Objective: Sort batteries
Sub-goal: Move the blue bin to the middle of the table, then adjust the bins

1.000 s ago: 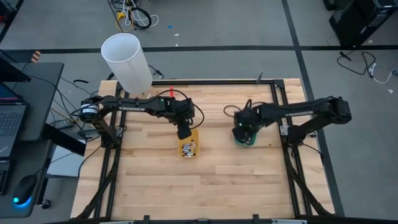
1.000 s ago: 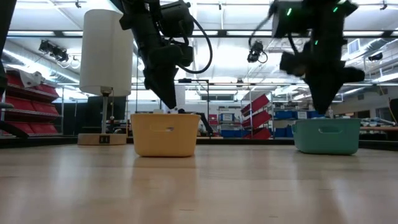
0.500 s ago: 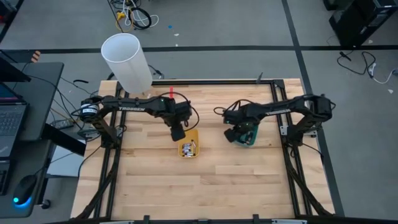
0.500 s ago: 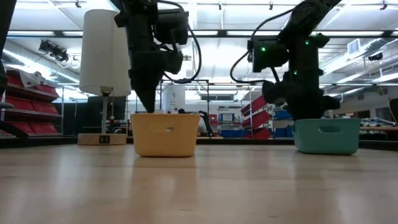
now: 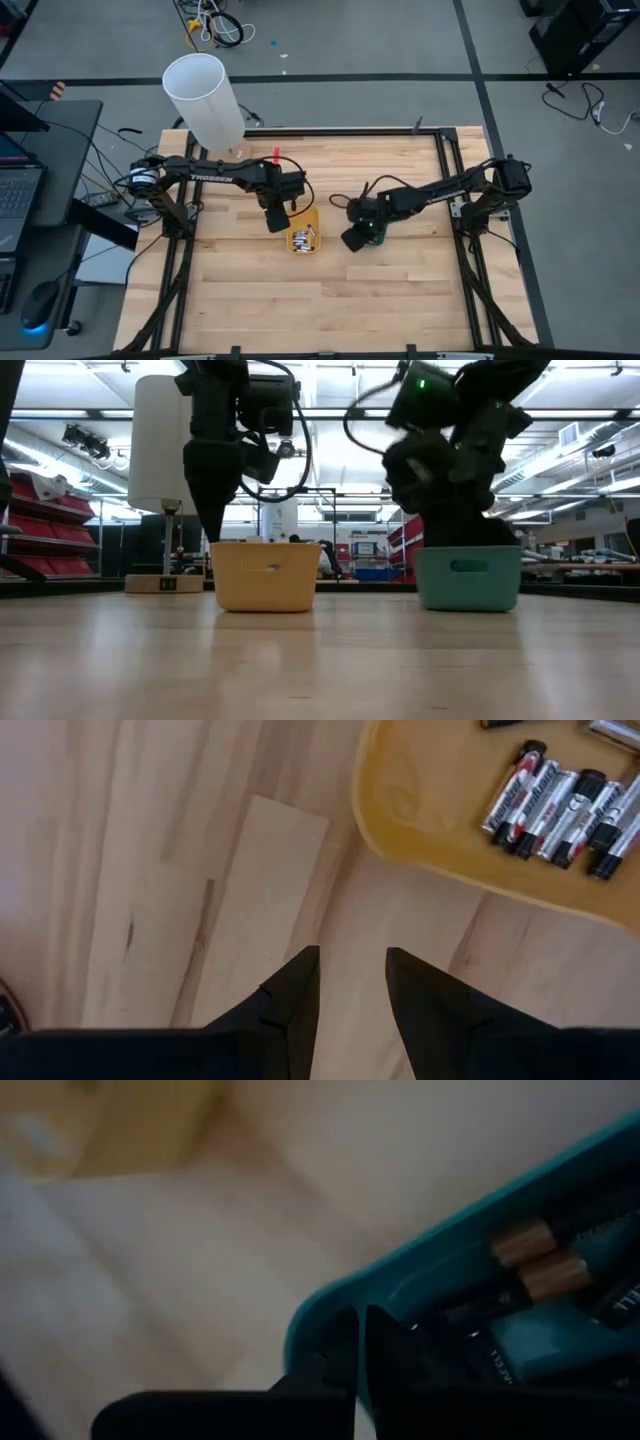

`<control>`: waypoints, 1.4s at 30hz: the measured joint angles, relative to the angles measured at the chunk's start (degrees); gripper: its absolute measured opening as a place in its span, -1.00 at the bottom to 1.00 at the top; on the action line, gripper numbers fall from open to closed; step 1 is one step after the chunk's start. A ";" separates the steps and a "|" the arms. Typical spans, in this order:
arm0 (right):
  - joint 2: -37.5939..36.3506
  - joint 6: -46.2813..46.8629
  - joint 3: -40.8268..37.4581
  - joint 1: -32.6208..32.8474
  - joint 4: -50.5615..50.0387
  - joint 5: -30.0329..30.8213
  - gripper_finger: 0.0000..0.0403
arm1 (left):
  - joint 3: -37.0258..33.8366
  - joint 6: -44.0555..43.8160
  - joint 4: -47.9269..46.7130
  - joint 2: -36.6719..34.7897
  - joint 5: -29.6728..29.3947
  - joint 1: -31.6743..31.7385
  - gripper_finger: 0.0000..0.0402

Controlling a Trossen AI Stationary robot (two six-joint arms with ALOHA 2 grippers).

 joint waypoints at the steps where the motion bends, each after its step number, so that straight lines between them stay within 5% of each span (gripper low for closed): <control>1: 0.00 0.13 0.00 0.63 1.43 -0.02 -0.95 | 0.00 -0.41 -0.10 0.00 0.02 -0.21 -0.34; 10: -0.45 -1.45 0.58 4.60 6.21 -3.39 -0.95 | -0.04 -4.21 -0.71 -0.16 0.20 -2.27 -0.34; 14: -2.99 -2.69 4.21 5.21 1.97 1.43 -0.95 | -0.07 -6.07 0.09 -2.93 0.56 -4.04 -0.34; 20: -8.14 -4.01 9.22 3.18 -14.05 10.85 -0.95 | -0.90 -7.69 0.35 -9.80 -0.39 -5.10 -0.35; 31: -16.98 -0.89 7.81 1.22 -51.38 18.38 -0.93 | -17.25 -16.21 17.44 -15.93 2.46 -10.24 -0.35; 37: -22.97 5.91 -1.54 1.30 -42.41 13.55 -0.99 | -24.98 -17.01 30.85 -15.26 3.47 -11.45 -0.35; 42: -23.18 8.97 -8.74 2.05 -22.20 7.64 -1.00 | -29.07 -19.10 42.21 -15.32 3.71 -11.34 -0.35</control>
